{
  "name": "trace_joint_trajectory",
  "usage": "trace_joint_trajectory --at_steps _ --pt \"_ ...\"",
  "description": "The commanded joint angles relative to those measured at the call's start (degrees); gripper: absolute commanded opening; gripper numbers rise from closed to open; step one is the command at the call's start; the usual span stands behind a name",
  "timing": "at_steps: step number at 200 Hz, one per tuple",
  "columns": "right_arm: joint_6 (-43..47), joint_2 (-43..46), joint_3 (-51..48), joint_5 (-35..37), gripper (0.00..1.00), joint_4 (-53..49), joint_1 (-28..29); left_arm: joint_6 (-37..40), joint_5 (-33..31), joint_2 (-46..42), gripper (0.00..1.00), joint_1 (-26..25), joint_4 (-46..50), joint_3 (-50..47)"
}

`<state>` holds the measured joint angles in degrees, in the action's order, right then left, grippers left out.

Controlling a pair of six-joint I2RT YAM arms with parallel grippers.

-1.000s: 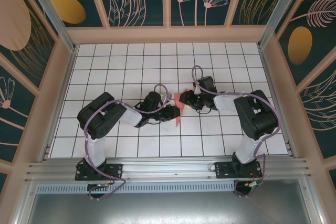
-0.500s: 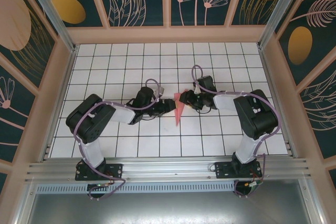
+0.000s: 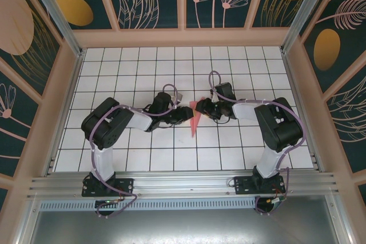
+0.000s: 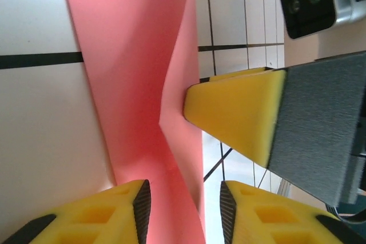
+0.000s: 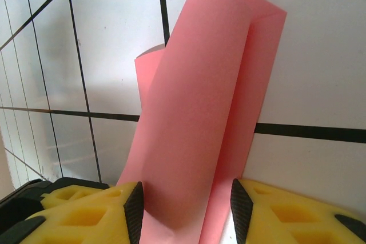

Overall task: Fold a paper plane with a square sheet of paper (fold left side to right side)
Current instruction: Fold the wing for the fifth time at the center of the table.

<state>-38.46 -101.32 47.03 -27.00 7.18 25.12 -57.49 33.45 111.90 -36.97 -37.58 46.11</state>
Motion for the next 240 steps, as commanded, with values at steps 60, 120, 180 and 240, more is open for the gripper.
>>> trace_joint_trajectory --at_steps 60,120,180,240 --pt "1.5 -3.8 0.3 1.6 0.46 -3.2 0.7 0.3 1.1 2.5 0.03 0.1 -2.8 2.1" --pt "2.4 -2.2 -0.1 1.5 0.50 -2.0 0.6 2.6 -0.8 3.5 0.00 0.1 0.8 2.6" --pt "4.7 7.1 -2.4 2.8 0.52 -1.9 -2.6 2.9 -1.2 4.7 0.00 0.1 0.8 2.5" --pt "3.3 5.1 -1.6 -4.8 0.06 5.9 -2.9 3.0 -1.8 4.8 0.00 0.1 1.3 2.2"
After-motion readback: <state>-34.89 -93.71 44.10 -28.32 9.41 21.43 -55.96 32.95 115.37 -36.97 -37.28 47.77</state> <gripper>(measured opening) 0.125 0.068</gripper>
